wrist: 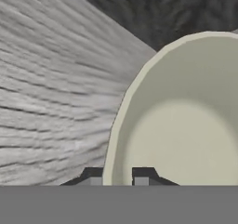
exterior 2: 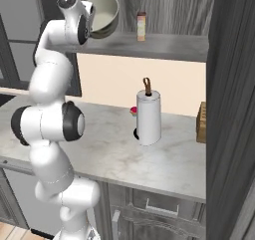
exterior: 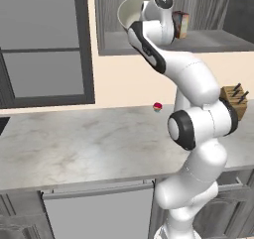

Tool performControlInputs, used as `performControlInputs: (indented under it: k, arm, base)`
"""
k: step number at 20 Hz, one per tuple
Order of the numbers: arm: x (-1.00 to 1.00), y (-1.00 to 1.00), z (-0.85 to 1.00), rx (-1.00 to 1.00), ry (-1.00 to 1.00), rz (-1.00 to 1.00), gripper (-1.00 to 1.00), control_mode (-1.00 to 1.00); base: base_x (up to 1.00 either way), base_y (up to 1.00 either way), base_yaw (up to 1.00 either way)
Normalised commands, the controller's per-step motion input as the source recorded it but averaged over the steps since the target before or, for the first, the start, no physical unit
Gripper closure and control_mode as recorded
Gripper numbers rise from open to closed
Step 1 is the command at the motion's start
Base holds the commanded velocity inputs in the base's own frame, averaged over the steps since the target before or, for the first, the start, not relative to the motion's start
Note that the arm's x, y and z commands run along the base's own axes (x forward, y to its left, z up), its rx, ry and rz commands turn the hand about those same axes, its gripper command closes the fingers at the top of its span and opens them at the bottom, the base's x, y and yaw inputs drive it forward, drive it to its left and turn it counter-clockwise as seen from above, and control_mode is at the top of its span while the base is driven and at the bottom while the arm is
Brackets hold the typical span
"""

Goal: Pick the mug and place it in the sink. Pick the bowl and place it in the open cabinet and then close the cabinet.

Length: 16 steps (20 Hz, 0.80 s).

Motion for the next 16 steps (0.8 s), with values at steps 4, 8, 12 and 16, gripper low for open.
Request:
performControlInputs:
  k: [4,8,12,16]
  arm:
    - [0.37,0.00,-0.20,0.01,0.06,0.00,1.00,-1.00]
    - [0.31,0.00,-0.43,0.00,0.00,0.00,1.00,-1.00]
    - [0.28,0.01,-0.50,0.00,0.00,0.00,1.00,-1.00]
    - [0.22,0.00,-0.29,0.00,0.00,0.00,1.00,-1.00]
  base:
    - [0.00,0.00,0.00]
    - [0.00,0.00,0.00]
    - [0.00,0.00,0.00]
    - [0.00,0.00,0.00]
